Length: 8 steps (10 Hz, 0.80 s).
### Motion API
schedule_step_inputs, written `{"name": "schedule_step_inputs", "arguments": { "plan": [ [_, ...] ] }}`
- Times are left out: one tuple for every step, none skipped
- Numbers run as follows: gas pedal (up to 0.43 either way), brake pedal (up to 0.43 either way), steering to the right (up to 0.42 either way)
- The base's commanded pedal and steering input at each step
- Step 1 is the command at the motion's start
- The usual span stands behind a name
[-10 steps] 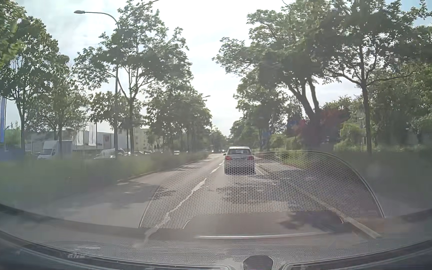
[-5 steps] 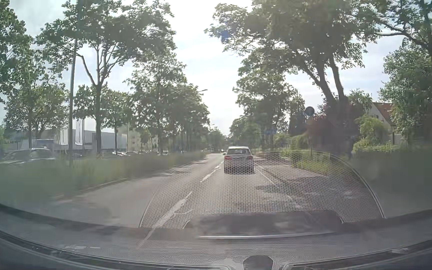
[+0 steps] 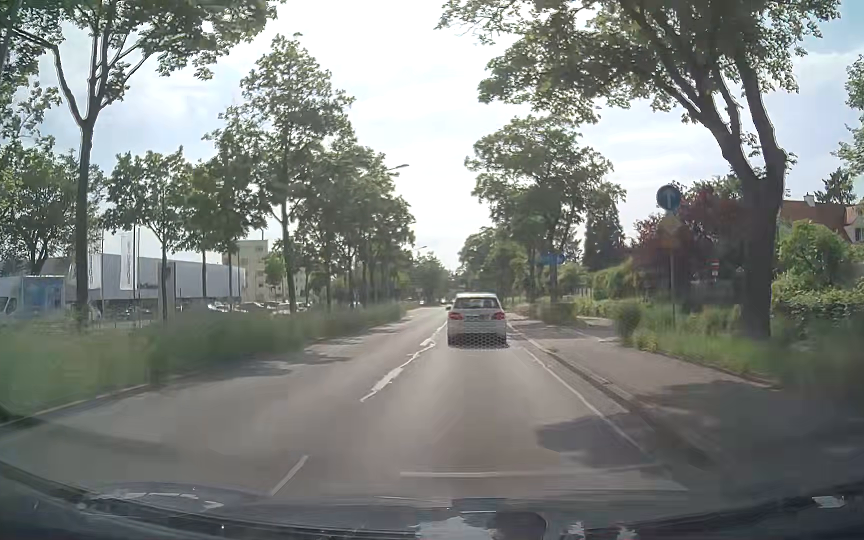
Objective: Follow the waypoints while adhering to traffic rules and regulations
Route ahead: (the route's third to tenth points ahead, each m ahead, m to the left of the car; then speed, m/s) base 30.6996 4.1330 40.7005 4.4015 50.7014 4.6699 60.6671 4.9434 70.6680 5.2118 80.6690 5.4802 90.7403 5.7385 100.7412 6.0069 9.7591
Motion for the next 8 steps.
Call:
{"name": "schedule_step_inputs", "arguments": {
  "plan": [
    [0.067, 0.0, -0.002],
    [0.079, 0.0, -0.001],
    [0.087, 0.0, -0.002],
    [0.098, 0.0, -0.002],
    [0.098, 0.0, -0.002],
    [0.11, 0.0, -0.001],
    [0.118, 0.0, -0.001],
    [0.138, 0.0, -0.002]
  ]
}}
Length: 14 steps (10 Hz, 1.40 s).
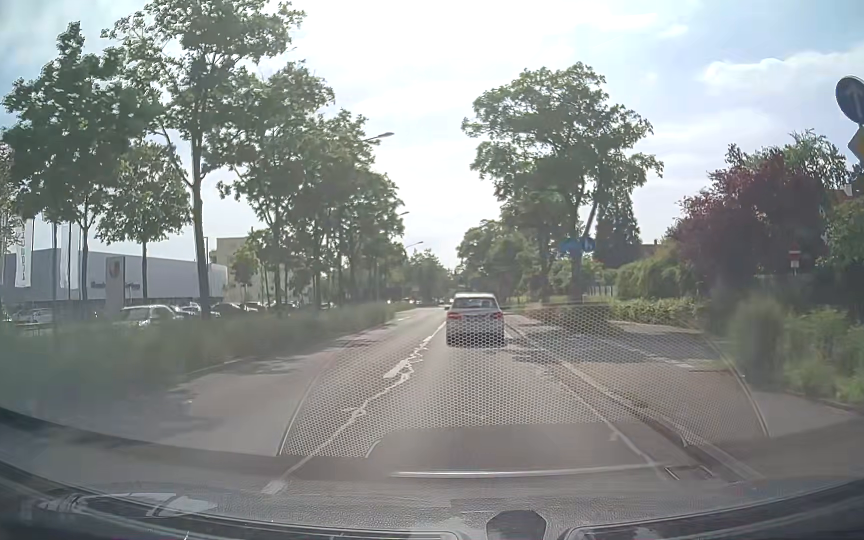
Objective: Follow the waypoints while adhering to traffic rules and regulations
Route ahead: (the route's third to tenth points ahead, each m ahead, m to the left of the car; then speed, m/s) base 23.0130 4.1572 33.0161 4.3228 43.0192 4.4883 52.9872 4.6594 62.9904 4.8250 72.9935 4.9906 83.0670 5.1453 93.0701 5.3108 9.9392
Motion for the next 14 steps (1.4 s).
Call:
{"name": "schedule_step_inputs", "arguments": {
  "plan": [
    [0.15, 0.0, -0.001],
    [0.157, 0.0, -0.001],
    [0.169, 0.0, -0.001],
    [0.197, 0.0, -0.001],
    [0.22, 0.0, -0.001],
    [0.228, 0.0, -0.001],
    [0.24, 0.0, -0.001],
    [0.24, 0.0, -0.001],
    [0.24, 0.0, -0.001],
    [0.24, 0.0, -0.003],
    [0.24, 0.0, -0.004],
    [0.24, 0.0, -0.004],
    [0.228, 0.0, -0.004],
    [0.228, 0.0, -0.004]
  ]
}}
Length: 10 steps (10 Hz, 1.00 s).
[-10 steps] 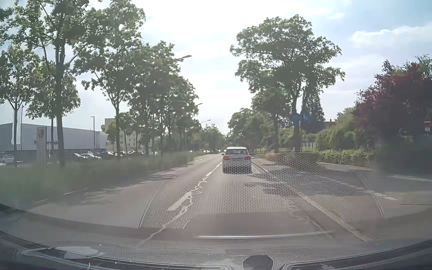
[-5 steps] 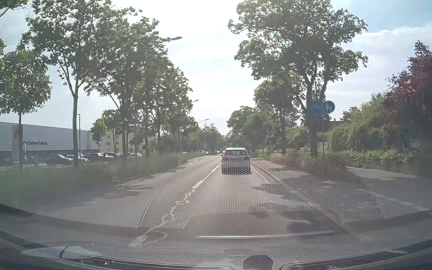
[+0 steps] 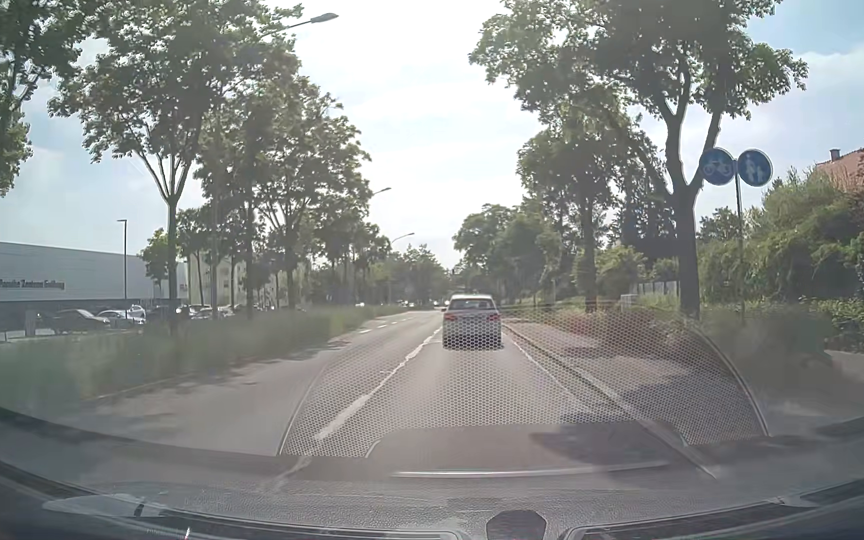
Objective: Follow the waypoints while adhering to traffic rules and regulations
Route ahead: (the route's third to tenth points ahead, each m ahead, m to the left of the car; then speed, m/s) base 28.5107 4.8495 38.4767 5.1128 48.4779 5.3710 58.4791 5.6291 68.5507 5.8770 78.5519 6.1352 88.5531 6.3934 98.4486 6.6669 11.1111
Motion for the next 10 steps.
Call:
{"name": "schedule_step_inputs", "arguments": {
  "plan": [
    [0.228, 0.0, -0.004],
    [0.228, 0.0, -0.004],
    [0.228, 0.0, -0.004],
    [0.228, 0.0, -0.004],
    [0.228, 0.0, -0.004],
    [0.197, 0.0, -0.003],
    [0.177, 0.0, -0.003],
    [0.157, 0.0, -0.002],
    [0.11, 0.0, -0.002],
    [0.087, 0.0, -0.002]
  ]
}}
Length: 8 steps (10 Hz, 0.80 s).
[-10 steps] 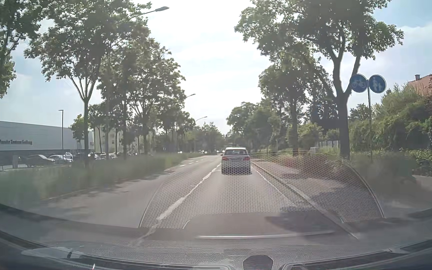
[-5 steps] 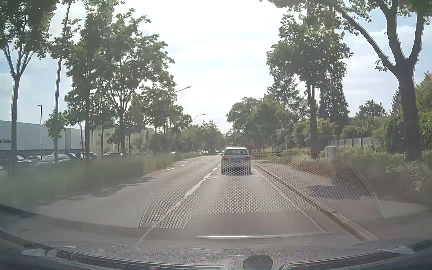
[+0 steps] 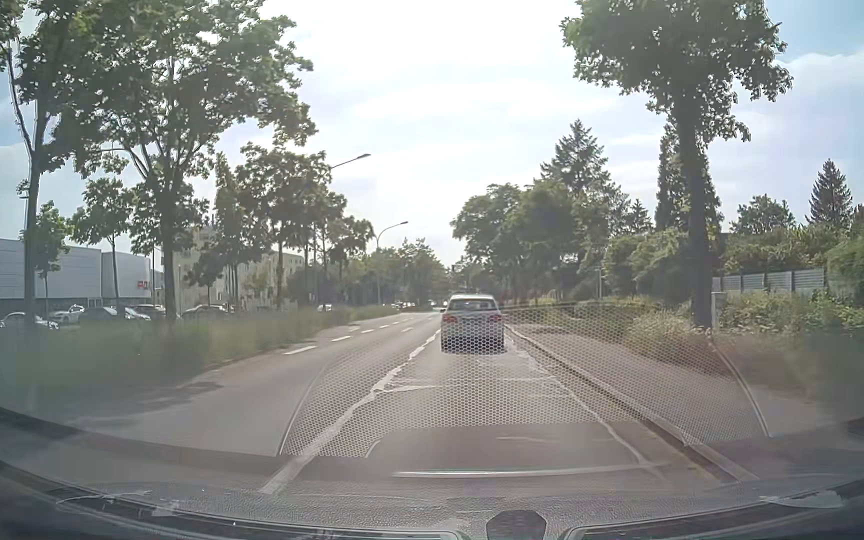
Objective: Follow the waypoints while adhering to traffic rules and regulations
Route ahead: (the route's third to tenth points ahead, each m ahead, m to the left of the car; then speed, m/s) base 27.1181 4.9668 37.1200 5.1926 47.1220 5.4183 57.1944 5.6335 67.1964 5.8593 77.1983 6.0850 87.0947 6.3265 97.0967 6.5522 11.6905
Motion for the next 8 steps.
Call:
{"name": "schedule_step_inputs", "arguments": {
  "plan": [
    [0.067, 0.0, -0.002],
    [0.059, 0.0, -0.002],
    [0.039, 0.0, -0.002],
    [0.039, 0.0, -0.002],
    [0.028, 0.0, -0.002],
    [0.028, 0.0, -0.002],
    [0.02, 0.0, -0.002],
    [0.0, 0.0, -0.002]
  ]
}}
